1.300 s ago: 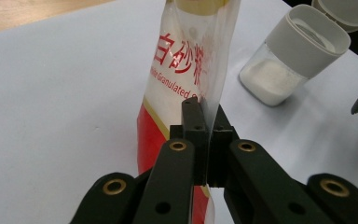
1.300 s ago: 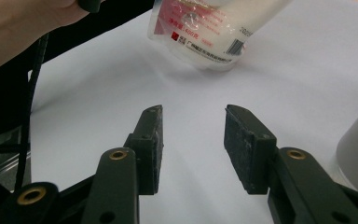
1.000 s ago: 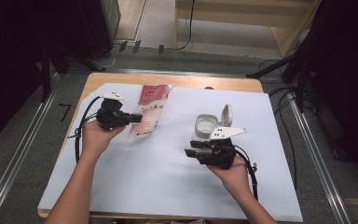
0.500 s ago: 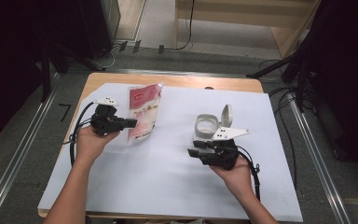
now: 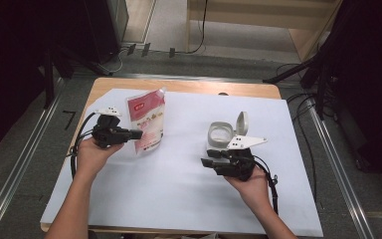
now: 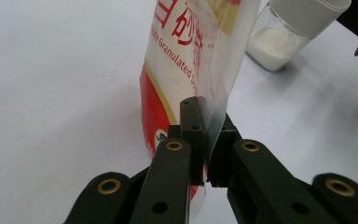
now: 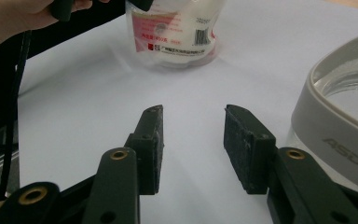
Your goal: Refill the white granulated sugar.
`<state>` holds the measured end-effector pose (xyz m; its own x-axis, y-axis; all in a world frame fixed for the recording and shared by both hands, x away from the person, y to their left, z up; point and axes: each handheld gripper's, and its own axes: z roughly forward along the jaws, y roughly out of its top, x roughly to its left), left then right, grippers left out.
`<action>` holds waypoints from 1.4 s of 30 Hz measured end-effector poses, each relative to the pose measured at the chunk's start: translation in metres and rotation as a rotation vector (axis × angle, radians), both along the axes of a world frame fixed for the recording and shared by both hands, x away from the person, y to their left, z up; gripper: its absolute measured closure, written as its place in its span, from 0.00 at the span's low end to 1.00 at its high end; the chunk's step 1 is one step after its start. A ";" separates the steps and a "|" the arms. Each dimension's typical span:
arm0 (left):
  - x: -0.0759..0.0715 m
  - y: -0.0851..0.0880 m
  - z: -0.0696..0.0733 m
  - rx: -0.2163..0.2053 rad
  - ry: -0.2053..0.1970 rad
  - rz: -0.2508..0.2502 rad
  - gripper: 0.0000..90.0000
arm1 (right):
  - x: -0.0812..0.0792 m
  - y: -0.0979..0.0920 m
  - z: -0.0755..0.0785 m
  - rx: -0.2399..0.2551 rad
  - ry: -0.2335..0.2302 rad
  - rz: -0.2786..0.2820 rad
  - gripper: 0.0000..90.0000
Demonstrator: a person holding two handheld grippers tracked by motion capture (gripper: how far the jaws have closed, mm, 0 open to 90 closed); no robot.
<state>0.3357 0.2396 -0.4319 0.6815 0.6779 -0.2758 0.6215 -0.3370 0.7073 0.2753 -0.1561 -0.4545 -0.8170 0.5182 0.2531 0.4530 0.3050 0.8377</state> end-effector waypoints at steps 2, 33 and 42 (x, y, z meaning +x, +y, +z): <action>0.000 0.000 0.000 -0.005 -0.001 -0.003 0.98 | 0.000 0.000 0.000 -0.001 0.000 0.000 0.65; -0.018 0.012 -0.002 -0.045 -0.058 -0.033 0.81 | 0.002 -0.006 0.003 -0.020 0.008 -0.008 0.64; -0.024 0.011 0.002 -0.020 -0.082 -0.010 0.70 | 0.003 -0.010 0.006 -0.024 0.011 -0.012 0.64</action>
